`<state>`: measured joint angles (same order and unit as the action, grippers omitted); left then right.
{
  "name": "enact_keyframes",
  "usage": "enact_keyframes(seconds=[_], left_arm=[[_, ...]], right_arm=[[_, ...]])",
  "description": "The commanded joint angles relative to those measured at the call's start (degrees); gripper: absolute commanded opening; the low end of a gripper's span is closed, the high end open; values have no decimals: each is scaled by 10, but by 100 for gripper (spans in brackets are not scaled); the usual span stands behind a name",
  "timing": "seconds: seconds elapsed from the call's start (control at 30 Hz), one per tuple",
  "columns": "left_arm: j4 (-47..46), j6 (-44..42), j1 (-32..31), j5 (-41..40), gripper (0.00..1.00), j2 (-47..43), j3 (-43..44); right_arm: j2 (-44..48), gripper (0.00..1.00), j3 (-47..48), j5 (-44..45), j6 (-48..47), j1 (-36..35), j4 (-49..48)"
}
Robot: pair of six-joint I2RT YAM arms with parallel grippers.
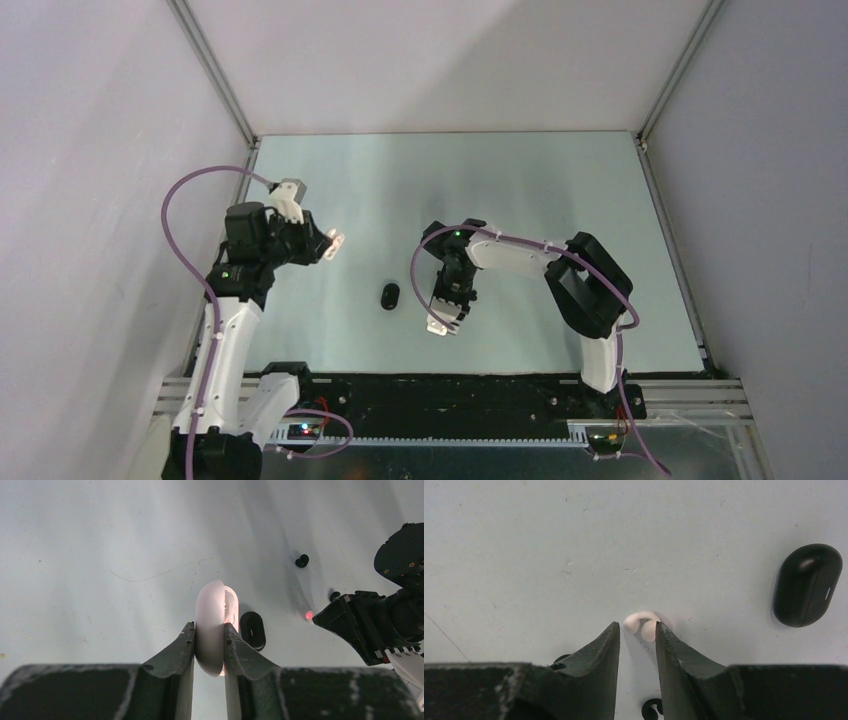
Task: Insert the wireless bluetooth earbuds into the charging case
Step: Adjust the left earbud at the center of the board.
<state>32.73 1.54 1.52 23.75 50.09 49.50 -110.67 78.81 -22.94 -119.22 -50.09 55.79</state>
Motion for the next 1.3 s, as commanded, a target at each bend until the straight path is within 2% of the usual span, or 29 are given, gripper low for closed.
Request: enact_keyframes(seconds=[0.0, 0.17, 0.43, 0.57, 0.67, 0.8, 0.9, 0.93, 0.97, 1.03, 1.17, 1.27], left_arm=[[-15, 4, 6, 6, 0, -7, 1], [-15, 6, 7, 7, 0, -6, 2], [-15, 8, 8, 9, 0, -5, 2], [-14, 9, 8, 10, 0, -5, 2], [-14, 9, 8, 10, 0, -4, 5], [-14, 12, 8, 14, 0, -3, 8], [-15, 12, 9, 13, 0, -2, 10], [-15, 13, 8, 13, 0, -2, 10], [-16, 14, 8, 13, 0, -2, 11], [-18, 16, 8, 13, 0, -3, 10], [-19, 18, 8, 14, 0, -3, 12], [-20, 19, 8, 14, 0, -2, 12]], right_arm=[[11, 38, 6, -4, -52, -4, 10], [-5, 40, 6, 8, -37, -9, -4], [-30, 38, 21, 16, 4, -4, -18], [-56, 33, 57, 14, 67, -6, -4], [-78, 31, 98, 5, 152, -6, 20], [-87, 30, 138, -23, 346, -7, 17], [-79, 29, 145, -30, 574, -7, -20], [-76, 29, 141, -20, 615, -8, -28], [-71, 29, 136, -12, 704, -8, -47], [-62, 29, 118, 16, 825, -6, -74], [-79, 36, 114, 19, 1003, 5, -71], [-114, 43, 147, 0, 1079, 19, -39]])
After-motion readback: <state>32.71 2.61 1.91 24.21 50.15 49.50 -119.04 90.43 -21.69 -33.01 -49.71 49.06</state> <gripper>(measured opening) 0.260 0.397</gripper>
